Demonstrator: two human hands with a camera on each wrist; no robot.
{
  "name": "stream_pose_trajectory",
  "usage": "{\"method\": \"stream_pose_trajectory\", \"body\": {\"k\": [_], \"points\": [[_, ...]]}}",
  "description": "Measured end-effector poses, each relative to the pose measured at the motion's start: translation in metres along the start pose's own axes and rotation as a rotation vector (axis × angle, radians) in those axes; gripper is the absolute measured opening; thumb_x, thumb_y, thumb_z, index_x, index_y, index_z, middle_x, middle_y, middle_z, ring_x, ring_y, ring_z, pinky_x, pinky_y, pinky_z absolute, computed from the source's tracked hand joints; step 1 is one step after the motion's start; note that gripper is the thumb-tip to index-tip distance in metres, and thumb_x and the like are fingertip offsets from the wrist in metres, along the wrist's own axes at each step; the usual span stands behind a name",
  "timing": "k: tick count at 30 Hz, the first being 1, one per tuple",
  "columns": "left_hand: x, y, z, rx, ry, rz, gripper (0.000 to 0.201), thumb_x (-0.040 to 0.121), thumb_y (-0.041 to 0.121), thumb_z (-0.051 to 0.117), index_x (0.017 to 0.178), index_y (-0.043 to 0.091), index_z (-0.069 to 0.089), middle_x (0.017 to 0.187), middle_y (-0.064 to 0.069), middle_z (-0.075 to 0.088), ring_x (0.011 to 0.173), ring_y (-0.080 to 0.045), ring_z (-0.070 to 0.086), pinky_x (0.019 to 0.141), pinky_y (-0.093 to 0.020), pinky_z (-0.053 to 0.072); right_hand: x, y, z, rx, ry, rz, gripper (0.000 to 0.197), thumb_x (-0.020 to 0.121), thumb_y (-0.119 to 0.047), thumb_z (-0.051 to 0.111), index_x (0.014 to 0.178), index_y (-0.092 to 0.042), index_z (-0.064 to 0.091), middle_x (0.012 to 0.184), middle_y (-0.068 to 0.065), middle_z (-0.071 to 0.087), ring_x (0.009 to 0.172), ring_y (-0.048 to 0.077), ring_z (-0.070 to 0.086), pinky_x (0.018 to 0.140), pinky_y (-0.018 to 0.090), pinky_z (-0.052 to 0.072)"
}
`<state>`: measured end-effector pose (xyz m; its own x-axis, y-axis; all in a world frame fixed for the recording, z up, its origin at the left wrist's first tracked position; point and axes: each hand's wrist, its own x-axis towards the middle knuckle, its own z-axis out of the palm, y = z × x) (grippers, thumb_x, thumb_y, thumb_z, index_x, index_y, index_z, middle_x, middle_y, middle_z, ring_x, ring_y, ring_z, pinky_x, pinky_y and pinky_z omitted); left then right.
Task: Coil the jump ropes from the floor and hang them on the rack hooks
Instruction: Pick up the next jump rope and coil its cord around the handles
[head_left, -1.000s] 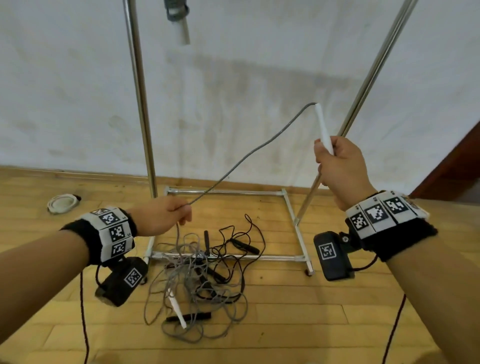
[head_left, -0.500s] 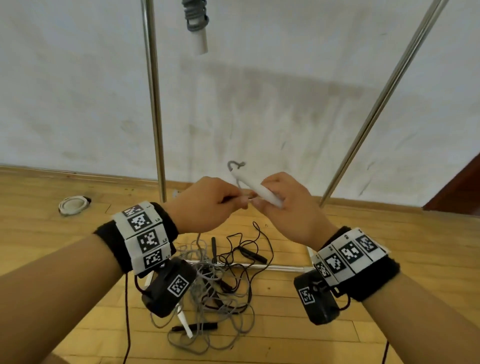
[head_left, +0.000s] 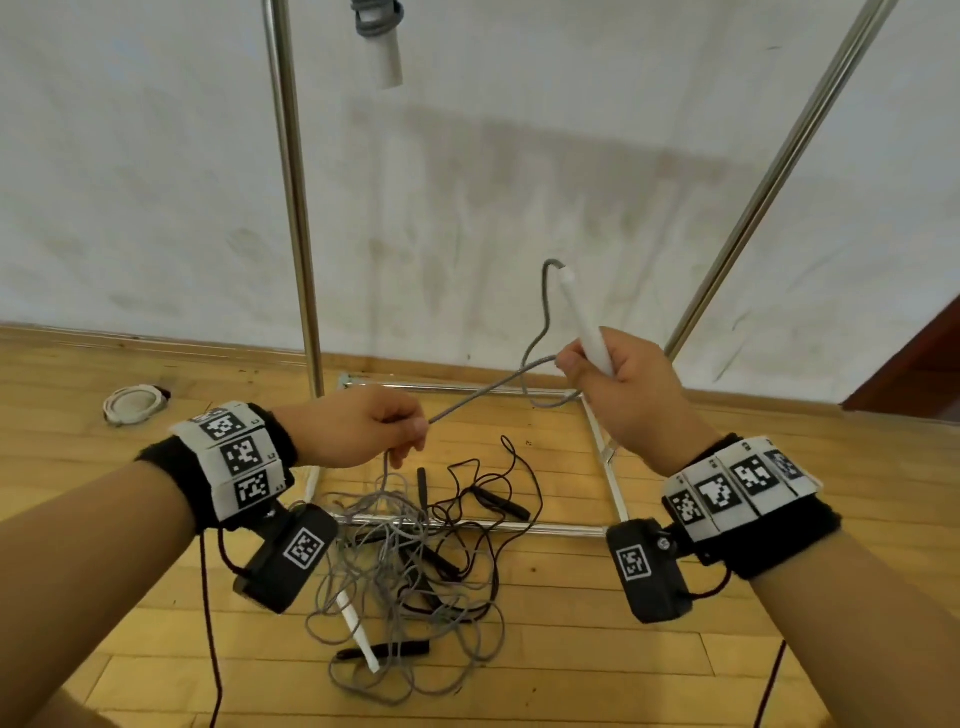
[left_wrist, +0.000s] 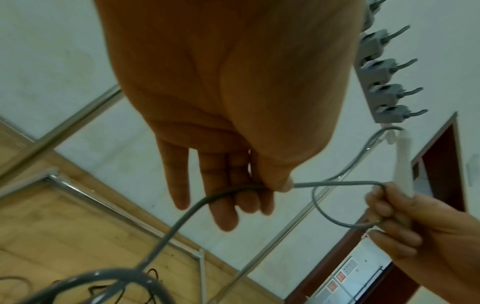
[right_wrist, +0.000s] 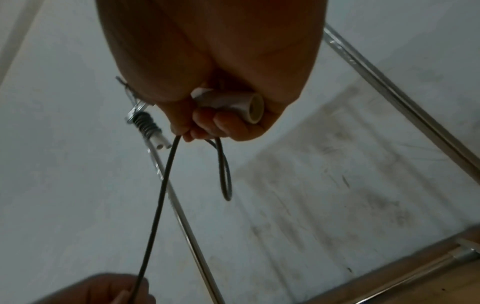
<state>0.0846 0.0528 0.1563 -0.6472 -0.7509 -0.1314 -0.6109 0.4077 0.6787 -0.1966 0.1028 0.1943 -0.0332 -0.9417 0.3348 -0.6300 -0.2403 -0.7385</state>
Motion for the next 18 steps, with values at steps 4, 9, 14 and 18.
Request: {"method": "stream_pose_trajectory", "body": {"k": [4,9,14,18], "points": [[-0.002,-0.011,-0.007,-0.007,0.103,-0.023,0.023,0.101,0.032,0.050,0.087,0.026,0.068,0.072,0.006,0.066,0.066,-0.004,0.062,0.065,-0.018,0.043,-0.003,0.008,-0.010,0.030,-0.066,0.043,0.016,0.093,-0.025,0.065,0.079,-0.018,0.067,0.062,0.001,0.057,0.053,0.012,0.047,0.054,0.034,0.044],[-0.003,-0.001,-0.008,0.049,0.212,0.017,0.019,0.097,0.040,0.055,0.088,0.033,0.071,0.058,0.013,0.054,0.051,0.000,0.048,0.052,-0.015,0.036,-0.009,0.022,-0.008,-0.025,-0.232,0.158,0.005,0.085,-0.024,0.075,0.083,-0.020,0.076,0.070,-0.001,0.070,0.060,0.014,0.057,0.057,0.027,0.049],[-0.002,0.024,0.007,0.154,0.122,0.094,0.020,0.097,0.037,0.056,0.093,0.028,0.074,0.054,0.022,0.057,0.047,0.000,0.049,0.050,-0.013,0.038,-0.017,0.017,0.016,-0.053,-0.264,0.097,0.020,0.084,-0.023,0.076,0.103,-0.027,0.073,0.089,-0.010,0.072,0.064,0.001,0.063,0.055,0.014,0.047],[0.002,0.041,0.019,0.168,0.211,0.137,0.027,0.098,0.038,0.053,0.087,0.022,0.072,0.057,0.005,0.061,0.048,-0.004,0.049,0.050,-0.016,0.040,-0.024,0.001,0.038,-0.017,-0.288,0.008,0.020,0.087,-0.035,0.071,0.105,-0.026,0.071,0.083,-0.010,0.069,0.064,0.007,0.062,0.060,0.030,0.050]]}}
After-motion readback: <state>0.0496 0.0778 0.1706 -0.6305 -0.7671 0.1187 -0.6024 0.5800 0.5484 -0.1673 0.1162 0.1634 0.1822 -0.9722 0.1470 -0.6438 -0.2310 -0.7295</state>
